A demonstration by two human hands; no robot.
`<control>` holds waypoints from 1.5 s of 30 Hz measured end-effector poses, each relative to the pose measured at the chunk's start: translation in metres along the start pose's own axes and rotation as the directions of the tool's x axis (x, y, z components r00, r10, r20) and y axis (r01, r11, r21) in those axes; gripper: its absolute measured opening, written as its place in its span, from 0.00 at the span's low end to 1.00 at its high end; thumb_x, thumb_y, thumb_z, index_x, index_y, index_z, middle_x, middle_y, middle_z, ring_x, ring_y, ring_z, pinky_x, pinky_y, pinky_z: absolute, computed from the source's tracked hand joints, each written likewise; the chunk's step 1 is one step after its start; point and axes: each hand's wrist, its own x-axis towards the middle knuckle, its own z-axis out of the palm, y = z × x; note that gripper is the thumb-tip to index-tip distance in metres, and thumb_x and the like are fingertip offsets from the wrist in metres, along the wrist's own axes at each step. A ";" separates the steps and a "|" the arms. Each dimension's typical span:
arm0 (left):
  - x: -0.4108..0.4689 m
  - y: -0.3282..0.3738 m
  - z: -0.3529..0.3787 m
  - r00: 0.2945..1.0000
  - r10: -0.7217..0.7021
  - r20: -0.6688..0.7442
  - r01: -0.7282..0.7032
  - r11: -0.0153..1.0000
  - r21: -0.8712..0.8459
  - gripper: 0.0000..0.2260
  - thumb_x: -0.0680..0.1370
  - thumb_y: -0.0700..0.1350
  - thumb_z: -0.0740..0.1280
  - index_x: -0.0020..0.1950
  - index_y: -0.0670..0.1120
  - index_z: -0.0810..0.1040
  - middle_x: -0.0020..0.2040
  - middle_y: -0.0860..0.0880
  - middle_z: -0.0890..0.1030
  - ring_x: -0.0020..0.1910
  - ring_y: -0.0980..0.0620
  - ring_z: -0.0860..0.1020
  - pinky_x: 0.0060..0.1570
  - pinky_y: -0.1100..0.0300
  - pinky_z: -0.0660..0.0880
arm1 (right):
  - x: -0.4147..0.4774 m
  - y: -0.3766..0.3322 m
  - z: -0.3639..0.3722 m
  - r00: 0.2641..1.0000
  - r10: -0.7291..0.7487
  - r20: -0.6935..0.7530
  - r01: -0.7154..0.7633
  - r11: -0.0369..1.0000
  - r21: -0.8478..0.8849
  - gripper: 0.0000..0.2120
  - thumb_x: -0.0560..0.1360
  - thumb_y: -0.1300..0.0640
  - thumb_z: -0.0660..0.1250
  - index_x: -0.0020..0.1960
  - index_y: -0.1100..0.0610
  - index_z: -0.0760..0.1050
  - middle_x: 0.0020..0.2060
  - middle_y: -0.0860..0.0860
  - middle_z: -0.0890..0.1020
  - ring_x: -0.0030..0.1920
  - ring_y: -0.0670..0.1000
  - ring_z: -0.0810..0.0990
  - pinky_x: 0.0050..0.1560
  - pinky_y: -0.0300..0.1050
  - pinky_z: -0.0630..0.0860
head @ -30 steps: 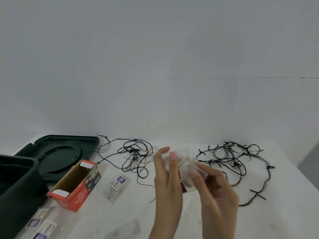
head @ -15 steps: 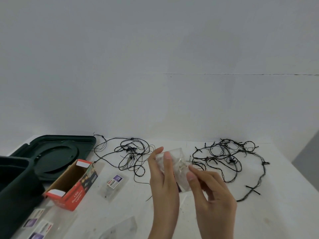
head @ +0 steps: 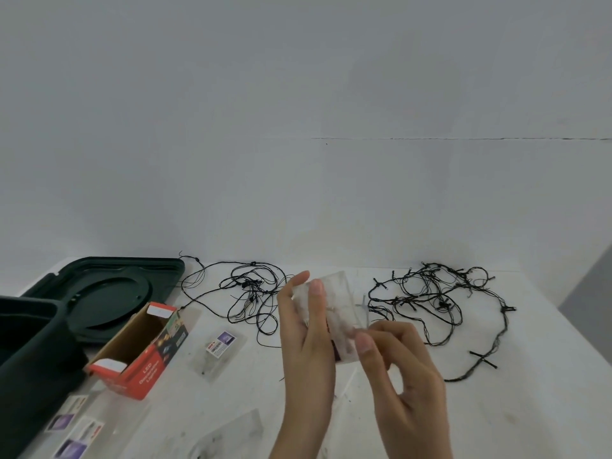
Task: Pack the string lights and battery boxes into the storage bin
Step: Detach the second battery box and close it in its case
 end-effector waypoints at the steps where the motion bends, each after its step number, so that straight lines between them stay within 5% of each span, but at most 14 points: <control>1: -0.001 0.002 0.000 1.000 -0.011 0.002 0.011 1.000 -0.017 0.17 0.71 0.60 0.59 0.56 0.53 0.72 0.40 0.55 0.80 0.36 0.57 0.80 0.34 0.64 0.76 | 0.002 -0.002 -0.002 1.000 -0.006 -0.005 0.006 1.000 -0.004 0.15 0.75 0.37 0.59 0.47 0.44 0.79 0.42 0.44 0.77 0.37 0.44 0.75 0.38 0.29 0.69; 9: -0.010 0.008 0.008 0.993 -0.069 0.100 0.077 0.994 -0.080 0.13 0.74 0.55 0.59 0.54 0.51 0.71 0.37 0.56 0.82 0.34 0.56 0.83 0.29 0.66 0.75 | 0.001 -0.003 -0.002 0.991 -0.064 0.119 0.090 0.969 -0.229 0.20 0.77 0.35 0.52 0.60 0.40 0.76 0.54 0.42 0.73 0.49 0.44 0.71 0.51 0.25 0.64; 12: -0.010 0.008 0.006 0.996 -0.045 0.082 0.050 0.997 -0.061 0.13 0.75 0.57 0.64 0.55 0.52 0.71 0.39 0.52 0.81 0.37 0.51 0.83 0.32 0.61 0.78 | 0.006 -0.008 -0.006 0.964 0.165 0.210 -0.169 0.986 -0.002 0.23 0.68 0.24 0.52 0.55 0.30 0.75 0.52 0.36 0.72 0.52 0.44 0.73 0.52 0.26 0.66; 15: -0.009 0.006 0.007 0.998 -0.044 0.050 0.047 0.997 -0.054 0.15 0.73 0.57 0.66 0.56 0.53 0.72 0.40 0.51 0.81 0.38 0.50 0.81 0.35 0.55 0.80 | 0.011 -0.011 -0.015 0.897 0.274 0.346 -0.350 0.919 0.181 0.25 0.61 0.22 0.56 0.52 0.30 0.77 0.53 0.40 0.74 0.53 0.39 0.74 0.50 0.25 0.68; 17: -0.008 0.005 0.007 0.998 -0.050 0.024 0.051 0.996 -0.071 0.16 0.71 0.56 0.64 0.56 0.52 0.72 0.41 0.51 0.81 0.40 0.48 0.81 0.39 0.50 0.80 | 0.010 -0.013 -0.016 0.918 0.232 0.321 -0.291 0.945 0.152 0.22 0.64 0.25 0.58 0.54 0.30 0.76 0.53 0.40 0.74 0.54 0.37 0.74 0.50 0.26 0.68; 21: -0.004 0.005 0.005 0.999 -0.051 -0.019 0.049 0.996 -0.070 0.16 0.70 0.58 0.63 0.54 0.53 0.73 0.42 0.54 0.82 0.40 0.50 0.81 0.34 0.62 0.78 | 0.006 -0.005 -0.016 0.995 -0.037 0.091 0.054 0.980 -0.191 0.18 0.75 0.34 0.55 0.58 0.36 0.76 0.56 0.40 0.74 0.52 0.46 0.74 0.48 0.34 0.70; 25: -0.005 0.006 0.005 0.998 -0.059 -0.006 0.058 0.996 -0.065 0.16 0.71 0.57 0.62 0.55 0.53 0.72 0.45 0.50 0.81 0.36 0.56 0.81 0.29 0.66 0.75 | 0.008 -0.001 -0.016 0.970 -0.204 0.129 0.241 0.853 -0.464 0.16 0.76 0.44 0.58 0.54 0.47 0.82 0.58 0.55 0.76 0.54 0.54 0.74 0.48 0.48 0.71; 29: -0.007 0.006 0.009 0.997 -0.051 0.057 0.054 0.996 -0.070 0.14 0.71 0.54 0.63 0.55 0.52 0.72 0.42 0.52 0.80 0.34 0.58 0.81 0.29 0.66 0.75 | 0.010 -0.001 -0.012 0.965 -0.189 0.184 0.261 0.794 -0.549 0.22 0.79 0.42 0.51 0.59 0.49 0.80 0.61 0.59 0.74 0.58 0.58 0.71 0.50 0.47 0.66; 31: -0.007 0.006 0.009 0.995 -0.049 0.089 0.053 0.998 -0.045 0.14 0.71 0.54 0.63 0.54 0.53 0.72 0.39 0.54 0.80 0.34 0.58 0.80 0.28 0.65 0.75 | 0.011 -0.001 -0.012 0.967 -0.120 0.224 0.220 0.837 -0.501 0.24 0.79 0.37 0.48 0.60 0.45 0.78 0.63 0.54 0.72 0.61 0.53 0.68 0.52 0.45 0.66; 34: -0.008 0.006 0.008 0.986 -0.057 0.157 0.061 0.998 -0.019 0.14 0.71 0.54 0.62 0.54 0.52 0.70 0.36 0.56 0.81 0.33 0.59 0.80 0.28 0.65 0.75 | 0.016 -0.004 -0.014 0.949 0.143 0.279 -0.101 0.982 -0.162 0.26 0.68 0.24 0.48 0.59 0.30 0.71 0.61 0.33 0.66 0.65 0.38 0.63 0.60 0.43 0.67; 37: -0.009 0.006 0.008 0.982 -0.064 0.175 0.065 0.998 0.002 0.15 0.71 0.54 0.62 0.56 0.52 0.69 0.37 0.57 0.82 0.34 0.58 0.81 0.30 0.63 0.76 | 0.022 -0.002 -0.021 0.891 0.269 0.365 -0.288 0.958 -0.003 0.23 0.61 0.23 0.55 0.53 0.25 0.73 0.55 0.28 0.67 0.66 0.36 0.63 0.67 0.42 0.63; 40: -0.006 0.004 0.008 0.990 -0.072 0.123 0.072 0.997 0.001 0.16 0.71 0.56 0.62 0.56 0.52 0.71 0.41 0.53 0.83 0.38 0.56 0.82 0.32 0.63 0.77 | 0.024 -0.003 -0.024 0.898 0.213 0.386 -0.214 0.976 -0.042 0.18 0.66 0.29 0.55 0.54 0.25 0.72 0.58 0.31 0.68 0.64 0.37 0.65 0.63 0.36 0.65; 43: -0.003 0.005 0.008 0.994 -0.085 0.070 0.087 0.996 -0.016 0.16 0.71 0.57 0.62 0.55 0.52 0.72 0.46 0.48 0.82 0.39 0.54 0.81 0.32 0.64 0.77 | 0.021 -0.001 -0.026 0.977 -0.044 0.207 0.098 0.961 -0.257 0.16 0.75 0.35 0.54 0.55 0.37 0.77 0.59 0.39 0.72 0.61 0.41 0.69 0.57 0.30 0.66; 45: -0.001 0.006 0.008 0.995 -0.079 0.060 0.080 0.997 -0.010 0.16 0.71 0.58 0.62 0.55 0.53 0.72 0.46 0.47 0.81 0.37 0.55 0.80 0.30 0.66 0.75 | 0.018 0.001 -0.025 0.970 -0.165 0.178 0.222 0.900 -0.375 0.14 0.76 0.41 0.56 0.50 0.42 0.80 0.58 0.46 0.74 0.60 0.44 0.68 0.55 0.37 0.68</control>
